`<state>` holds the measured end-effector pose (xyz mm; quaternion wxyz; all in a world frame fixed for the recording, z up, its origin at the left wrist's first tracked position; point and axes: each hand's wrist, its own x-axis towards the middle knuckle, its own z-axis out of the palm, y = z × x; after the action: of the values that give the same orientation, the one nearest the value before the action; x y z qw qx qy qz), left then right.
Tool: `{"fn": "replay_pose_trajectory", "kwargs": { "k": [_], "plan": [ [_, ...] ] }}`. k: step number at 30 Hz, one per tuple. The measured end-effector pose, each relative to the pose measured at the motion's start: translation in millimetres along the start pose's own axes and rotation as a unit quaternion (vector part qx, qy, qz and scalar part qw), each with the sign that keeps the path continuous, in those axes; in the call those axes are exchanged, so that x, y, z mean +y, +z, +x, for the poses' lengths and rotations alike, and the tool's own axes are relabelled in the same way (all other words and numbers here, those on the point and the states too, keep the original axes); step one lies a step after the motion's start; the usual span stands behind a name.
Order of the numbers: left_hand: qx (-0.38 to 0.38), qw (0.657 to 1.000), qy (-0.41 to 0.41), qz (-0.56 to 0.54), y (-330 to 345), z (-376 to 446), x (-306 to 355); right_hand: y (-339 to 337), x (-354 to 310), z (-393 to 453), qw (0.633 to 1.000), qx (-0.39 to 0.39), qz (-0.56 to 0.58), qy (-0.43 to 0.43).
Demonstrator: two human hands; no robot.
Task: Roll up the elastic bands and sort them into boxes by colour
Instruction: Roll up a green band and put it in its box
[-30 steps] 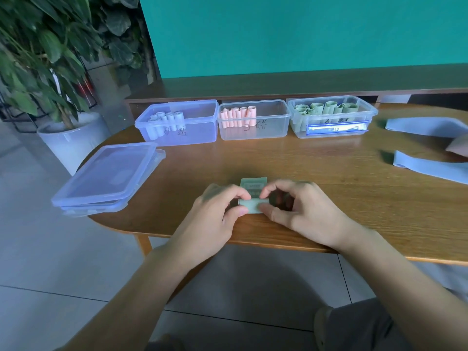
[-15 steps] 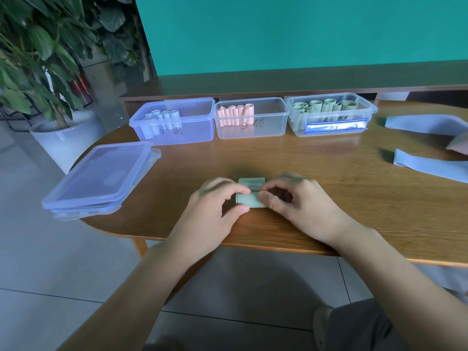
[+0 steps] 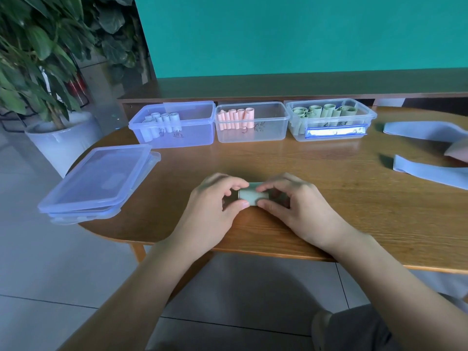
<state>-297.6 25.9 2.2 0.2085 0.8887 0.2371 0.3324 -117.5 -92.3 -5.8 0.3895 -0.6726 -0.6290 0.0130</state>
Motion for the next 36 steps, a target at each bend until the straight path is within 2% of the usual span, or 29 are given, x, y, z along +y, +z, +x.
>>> {"fn": "replay_pose_trajectory", "kwargs": {
  "k": [5,11,17,21,29,36],
  "plan": [
    [-0.029,0.999,0.008,0.012,1,5,-4,3,1,1,0.999,0.007,-0.035,0.013],
    [-0.04,0.999,0.011,0.023,8,17,-13,4,-3,2,0.997,0.04,-0.065,-0.022],
    [0.0,1.0,0.026,0.009,9,22,-13,4,1,10,0.998,0.006,-0.067,0.019],
    [-0.022,0.999,0.033,0.028,11,26,-12,5,5,13,0.996,-0.024,-0.079,0.033],
    [-0.062,0.997,-0.003,0.034,16,39,-16,0,15,27,0.997,-0.024,-0.028,0.064],
    [-0.088,0.993,-0.077,0.019,22,60,-19,-3,30,47,0.996,-0.056,-0.025,0.063]
  ]
}}
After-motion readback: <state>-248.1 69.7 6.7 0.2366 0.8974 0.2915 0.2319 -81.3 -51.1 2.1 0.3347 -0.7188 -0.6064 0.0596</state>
